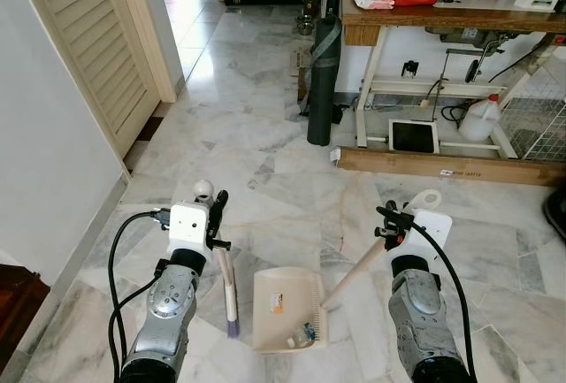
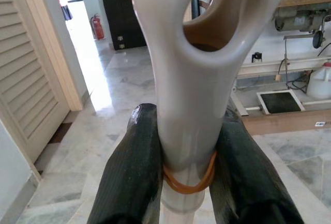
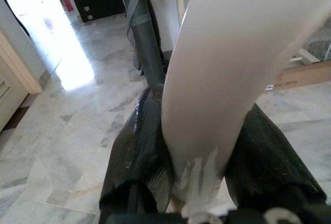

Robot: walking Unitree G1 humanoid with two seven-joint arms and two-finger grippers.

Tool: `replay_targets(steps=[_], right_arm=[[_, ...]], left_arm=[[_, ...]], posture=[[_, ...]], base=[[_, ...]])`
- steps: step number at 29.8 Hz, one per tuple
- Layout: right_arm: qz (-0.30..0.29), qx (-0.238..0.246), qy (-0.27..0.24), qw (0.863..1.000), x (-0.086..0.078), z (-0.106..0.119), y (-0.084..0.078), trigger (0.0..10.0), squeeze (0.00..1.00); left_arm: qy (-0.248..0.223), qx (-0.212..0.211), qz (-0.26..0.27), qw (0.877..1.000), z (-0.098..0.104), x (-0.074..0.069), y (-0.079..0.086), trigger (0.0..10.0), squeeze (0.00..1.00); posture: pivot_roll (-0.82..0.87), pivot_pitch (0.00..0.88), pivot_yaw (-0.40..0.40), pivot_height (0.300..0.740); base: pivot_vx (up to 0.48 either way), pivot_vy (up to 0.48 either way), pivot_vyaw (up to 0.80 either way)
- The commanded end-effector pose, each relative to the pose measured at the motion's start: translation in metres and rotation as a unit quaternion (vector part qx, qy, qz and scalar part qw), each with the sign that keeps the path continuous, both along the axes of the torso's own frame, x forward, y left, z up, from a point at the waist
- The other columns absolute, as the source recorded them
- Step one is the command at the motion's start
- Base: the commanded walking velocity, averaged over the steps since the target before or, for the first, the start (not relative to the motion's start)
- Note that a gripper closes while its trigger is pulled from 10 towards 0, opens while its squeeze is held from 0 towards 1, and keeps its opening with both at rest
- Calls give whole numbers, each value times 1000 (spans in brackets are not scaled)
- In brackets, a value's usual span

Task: Sweep floor

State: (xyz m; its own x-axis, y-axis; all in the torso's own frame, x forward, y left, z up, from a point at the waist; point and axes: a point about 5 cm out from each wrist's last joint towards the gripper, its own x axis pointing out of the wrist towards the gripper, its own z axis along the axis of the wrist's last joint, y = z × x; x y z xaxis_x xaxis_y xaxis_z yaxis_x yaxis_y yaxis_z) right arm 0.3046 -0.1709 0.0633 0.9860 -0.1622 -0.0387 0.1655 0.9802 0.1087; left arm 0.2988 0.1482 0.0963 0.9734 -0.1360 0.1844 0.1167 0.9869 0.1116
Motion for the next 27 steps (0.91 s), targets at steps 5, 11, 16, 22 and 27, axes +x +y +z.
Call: replay_targets(steps=[5, 11, 16, 22, 27], right_arm=[[0, -7, -36, 999, 7, 18, -2, 10000, 0], [5, -10, -34, 999, 7, 18, 1, 10000, 0], [6, -11, -32, 999, 7, 18, 2, 10000, 0], [6, -15, -34, 999, 7, 20, 1, 10000, 0], [7, -17, -34, 999, 6, 20, 1, 10000, 0]], left_arm=[[-31, 6, -2, 999, 14, 5, -4, 10000, 0], [-31, 4, 1, 1000, 13, 3, -4, 10000, 0], [-32, 3, 2, 999, 14, 4, -3, 10000, 0], [-33, 2, 2, 999, 15, 5, -4, 10000, 0], [-33, 2, 2, 999, 15, 5, -5, 10000, 0]], posture=[[37, 0, -6, 740], [39, 0, -5, 740], [37, 0, -4, 740], [40, 0, -3, 740], [42, 0, -7, 740]], base=[[0, 0, 0], [0, 0, 0], [0, 0, 0], [0, 0, 0], [0, 0, 0]])
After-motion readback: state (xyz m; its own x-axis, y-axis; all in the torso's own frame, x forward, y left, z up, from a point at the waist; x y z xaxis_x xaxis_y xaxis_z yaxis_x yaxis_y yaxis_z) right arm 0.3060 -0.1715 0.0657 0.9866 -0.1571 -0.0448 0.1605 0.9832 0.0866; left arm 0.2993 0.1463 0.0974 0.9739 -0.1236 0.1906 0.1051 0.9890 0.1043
